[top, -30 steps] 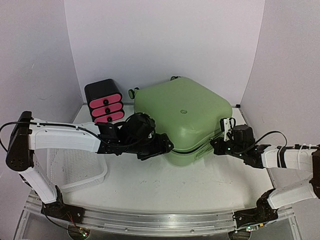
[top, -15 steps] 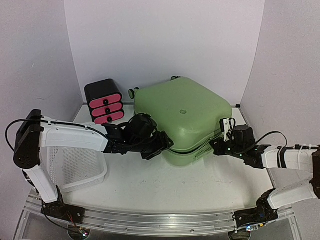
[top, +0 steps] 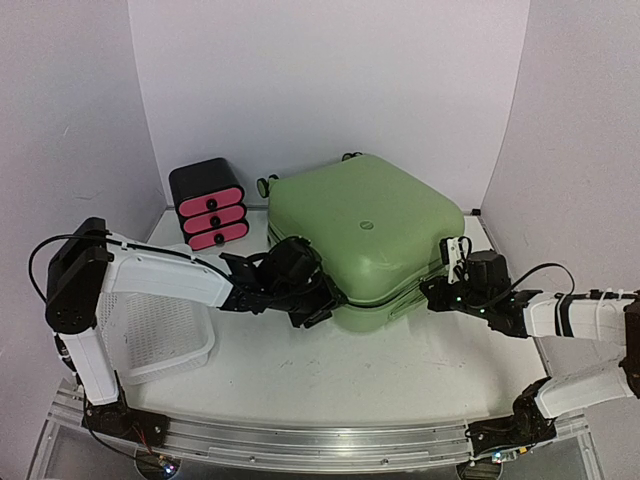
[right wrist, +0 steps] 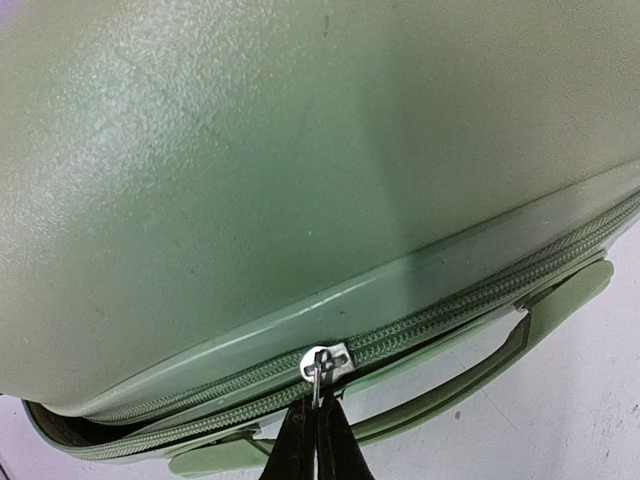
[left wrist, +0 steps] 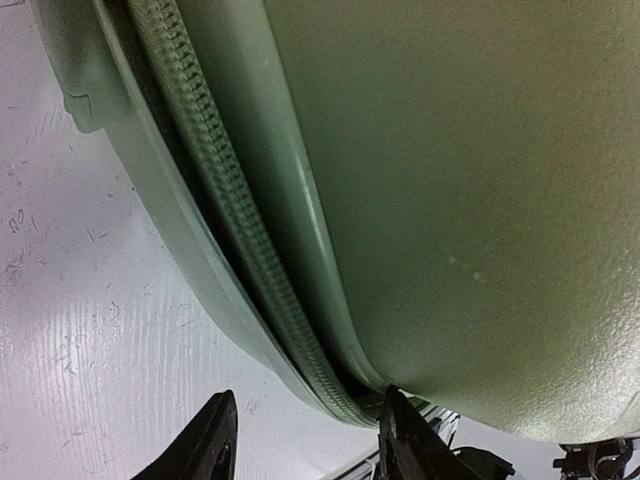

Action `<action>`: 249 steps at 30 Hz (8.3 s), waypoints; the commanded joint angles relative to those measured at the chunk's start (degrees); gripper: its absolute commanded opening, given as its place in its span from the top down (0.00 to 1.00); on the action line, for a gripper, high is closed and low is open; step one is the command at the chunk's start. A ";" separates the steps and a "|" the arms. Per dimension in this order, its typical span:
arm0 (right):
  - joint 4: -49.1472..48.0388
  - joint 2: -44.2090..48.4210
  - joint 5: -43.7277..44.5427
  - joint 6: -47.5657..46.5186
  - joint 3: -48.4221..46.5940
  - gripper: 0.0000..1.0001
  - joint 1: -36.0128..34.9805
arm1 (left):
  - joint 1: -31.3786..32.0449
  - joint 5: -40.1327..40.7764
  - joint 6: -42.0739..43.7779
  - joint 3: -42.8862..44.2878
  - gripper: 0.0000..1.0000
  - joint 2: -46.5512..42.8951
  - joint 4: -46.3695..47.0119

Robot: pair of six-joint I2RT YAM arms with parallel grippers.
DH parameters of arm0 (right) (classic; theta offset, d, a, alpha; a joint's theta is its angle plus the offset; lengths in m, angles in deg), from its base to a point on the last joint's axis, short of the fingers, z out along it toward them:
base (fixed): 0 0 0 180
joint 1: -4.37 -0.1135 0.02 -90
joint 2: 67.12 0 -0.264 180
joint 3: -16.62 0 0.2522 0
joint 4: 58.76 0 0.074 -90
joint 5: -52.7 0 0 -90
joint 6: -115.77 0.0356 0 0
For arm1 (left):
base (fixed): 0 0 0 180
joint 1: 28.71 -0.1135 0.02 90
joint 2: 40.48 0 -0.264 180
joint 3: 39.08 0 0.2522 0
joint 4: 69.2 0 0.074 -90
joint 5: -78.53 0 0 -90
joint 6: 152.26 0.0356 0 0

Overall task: Open, take out, and arrange the luggage
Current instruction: Unzip the zipper of the luggage.

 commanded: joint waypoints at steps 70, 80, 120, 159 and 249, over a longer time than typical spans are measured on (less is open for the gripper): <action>1.02 5.19 -11.19 -2.66 -3.02 1.00 -0.73 | -3.71 -0.62 11.01 -18.58 0.86 -25.31 -2.97; 1.26 5.55 -10.75 -2.87 -2.84 1.00 -0.76 | 5.41 6.34 34.33 -12.71 0.66 -24.54 -2.78; -0.56 6.75 -12.30 -1.56 -2.04 1.00 -0.71 | 9.89 9.27 109.34 1.53 0.50 1.51 15.56; -3.32 4.24 -5.70 2.88 1.91 0.64 -0.76 | 7.76 17.05 99.60 10.94 1.00 6.47 -0.87; -7.42 8.50 -15.32 3.21 6.26 0.52 -1.52 | 7.76 16.71 96.25 2.44 1.00 -3.88 -0.89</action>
